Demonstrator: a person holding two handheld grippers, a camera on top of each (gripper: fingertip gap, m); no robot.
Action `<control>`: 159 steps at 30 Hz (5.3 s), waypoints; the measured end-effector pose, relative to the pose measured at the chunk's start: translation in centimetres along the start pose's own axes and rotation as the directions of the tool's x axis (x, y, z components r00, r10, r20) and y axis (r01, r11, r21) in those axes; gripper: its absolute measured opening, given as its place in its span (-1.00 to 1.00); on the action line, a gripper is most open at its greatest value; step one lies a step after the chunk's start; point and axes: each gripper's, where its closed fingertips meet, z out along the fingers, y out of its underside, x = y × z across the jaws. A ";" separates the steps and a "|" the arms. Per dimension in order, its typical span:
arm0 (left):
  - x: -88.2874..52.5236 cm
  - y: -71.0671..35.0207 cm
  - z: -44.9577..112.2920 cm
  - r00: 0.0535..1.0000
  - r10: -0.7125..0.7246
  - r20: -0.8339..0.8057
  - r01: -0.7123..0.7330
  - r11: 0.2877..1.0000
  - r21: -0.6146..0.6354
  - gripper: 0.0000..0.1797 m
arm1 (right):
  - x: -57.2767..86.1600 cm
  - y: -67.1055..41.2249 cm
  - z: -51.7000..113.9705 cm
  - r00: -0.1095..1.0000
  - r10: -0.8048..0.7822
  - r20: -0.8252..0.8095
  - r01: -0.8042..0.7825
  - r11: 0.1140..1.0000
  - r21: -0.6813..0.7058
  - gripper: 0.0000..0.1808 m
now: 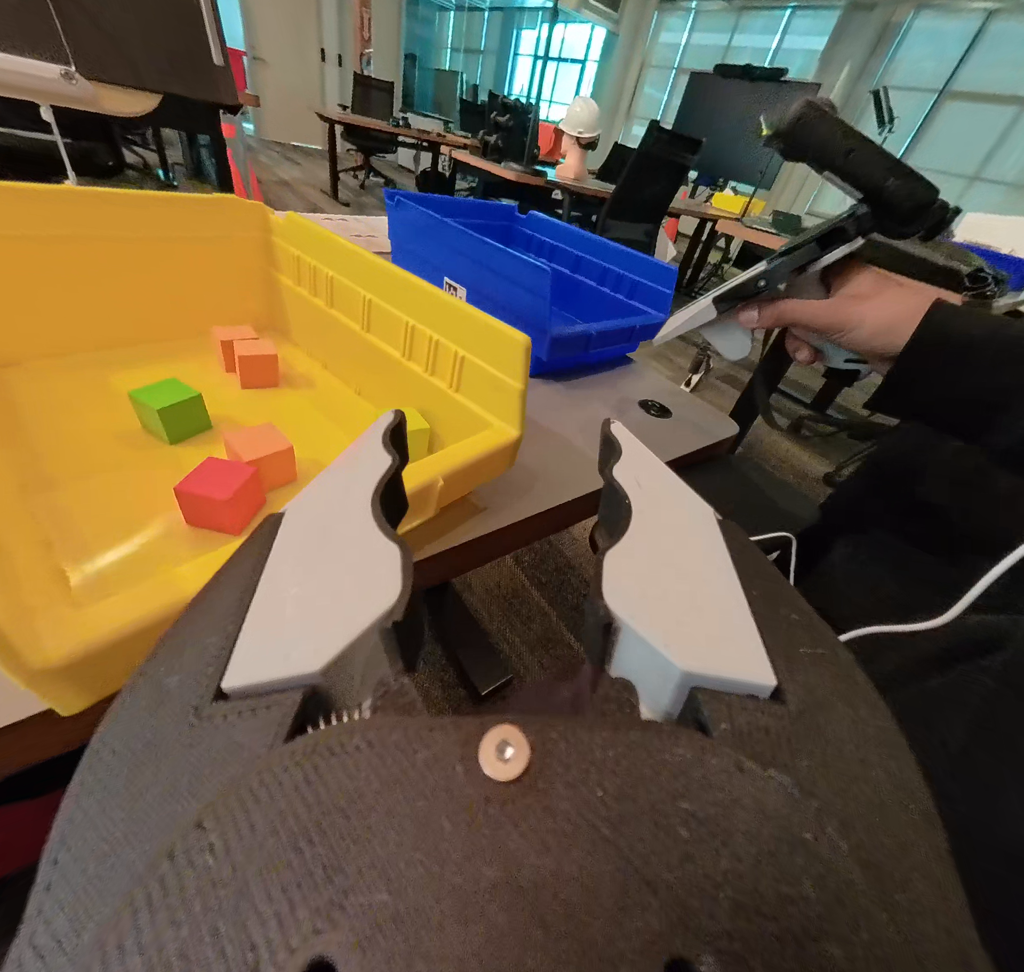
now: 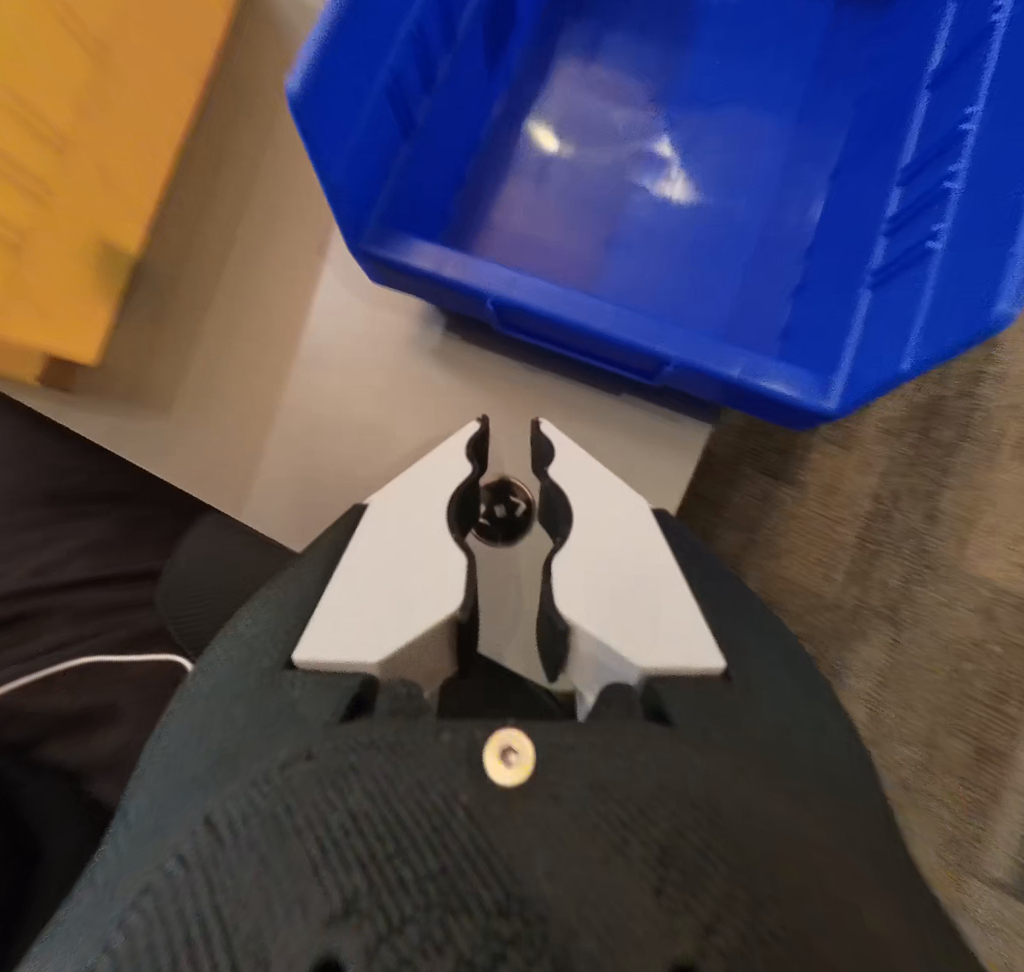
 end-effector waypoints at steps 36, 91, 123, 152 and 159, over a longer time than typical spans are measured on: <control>-0.5 1.2 -2.6 0.999 0.023 -0.048 -0.023 1.000 -0.018 -0.27 | 0.4 5.8 2.9 0.999 0.002 -0.050 -0.018 0.950 -0.312 -1.00; -0.1 1.3 2.0 0.970 0.097 0.221 -0.086 0.994 -0.062 -0.26 | -2.0 -5.7 0.0 0.963 -0.115 0.242 0.046 0.961 0.274 -1.00; 1.8 1.0 -0.4 0.963 0.109 0.247 -0.104 0.994 -0.031 -0.26 | 0.6 6.6 3.9 0.987 -0.151 0.061 0.163 0.937 -0.308 -1.00; 2.0 0.7 -0.3 0.958 0.126 0.258 -0.120 0.992 -0.039 -0.26 | 0.1 6.8 4.2 0.984 -0.156 0.086 0.176 0.933 -0.314 -1.00; 2.0 0.7 -0.5 0.953 0.141 0.268 -0.133 0.990 -0.050 -0.26 | 0.6 5.6 4.1 0.974 -0.225 0.023 0.223 0.940 -0.259 -1.00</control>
